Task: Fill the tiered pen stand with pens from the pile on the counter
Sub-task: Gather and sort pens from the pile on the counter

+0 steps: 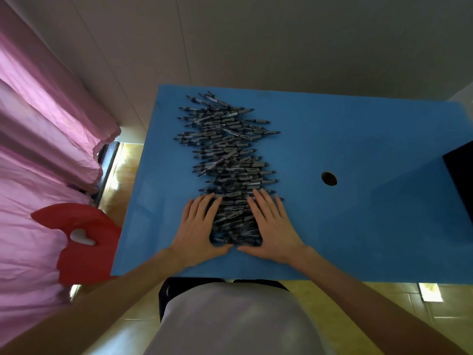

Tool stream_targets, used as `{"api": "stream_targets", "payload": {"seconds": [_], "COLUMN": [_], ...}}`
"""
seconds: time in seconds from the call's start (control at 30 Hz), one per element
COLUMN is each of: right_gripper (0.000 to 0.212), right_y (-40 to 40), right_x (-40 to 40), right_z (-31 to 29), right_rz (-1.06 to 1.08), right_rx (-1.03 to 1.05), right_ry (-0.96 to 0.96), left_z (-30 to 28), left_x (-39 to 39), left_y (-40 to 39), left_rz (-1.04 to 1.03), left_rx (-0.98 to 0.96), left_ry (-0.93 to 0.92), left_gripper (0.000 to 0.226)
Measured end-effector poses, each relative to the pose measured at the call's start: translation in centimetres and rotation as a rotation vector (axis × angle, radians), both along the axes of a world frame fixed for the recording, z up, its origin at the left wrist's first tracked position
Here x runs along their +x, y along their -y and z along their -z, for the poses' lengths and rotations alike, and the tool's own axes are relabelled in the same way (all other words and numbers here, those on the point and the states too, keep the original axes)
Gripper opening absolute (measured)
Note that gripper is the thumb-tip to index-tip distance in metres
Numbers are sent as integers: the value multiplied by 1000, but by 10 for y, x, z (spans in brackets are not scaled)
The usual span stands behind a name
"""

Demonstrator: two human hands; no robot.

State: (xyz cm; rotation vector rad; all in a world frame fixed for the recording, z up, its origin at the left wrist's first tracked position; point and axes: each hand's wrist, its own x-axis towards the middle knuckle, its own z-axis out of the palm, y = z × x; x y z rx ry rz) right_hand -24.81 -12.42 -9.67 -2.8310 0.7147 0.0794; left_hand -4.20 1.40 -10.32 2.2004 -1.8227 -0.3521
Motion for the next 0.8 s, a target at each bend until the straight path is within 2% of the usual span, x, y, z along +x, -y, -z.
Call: {"api": "stream_targets", "payload": {"seconds": [0.2,0.33,0.47,0.67,0.8], "right_gripper": [120,118,112,116,111], "right_y": [34,29,17,20,20], "right_x": [16,18,26,33,40], "right_z": [-10,-14,-11,-15,-16], "right_rz": [-174,-259,-333,-328,-375], "right_rx": [-39,-94,-138,-141,-120], "right_ry": [-131,-131,-136,-143,-172], "left_z": [4,10,16,2,-3], "left_x": [6,4,-5,-10,-9], "left_y": [10,-3,-12,-4,0], "left_rz": [-69,-150,-225,-112,-10], "left_rx": [21,-9,-17,-87,-102], "left_ry": [-73,-82,-177,-398,-438], "left_gripper": [124,127,129,130,127]}}
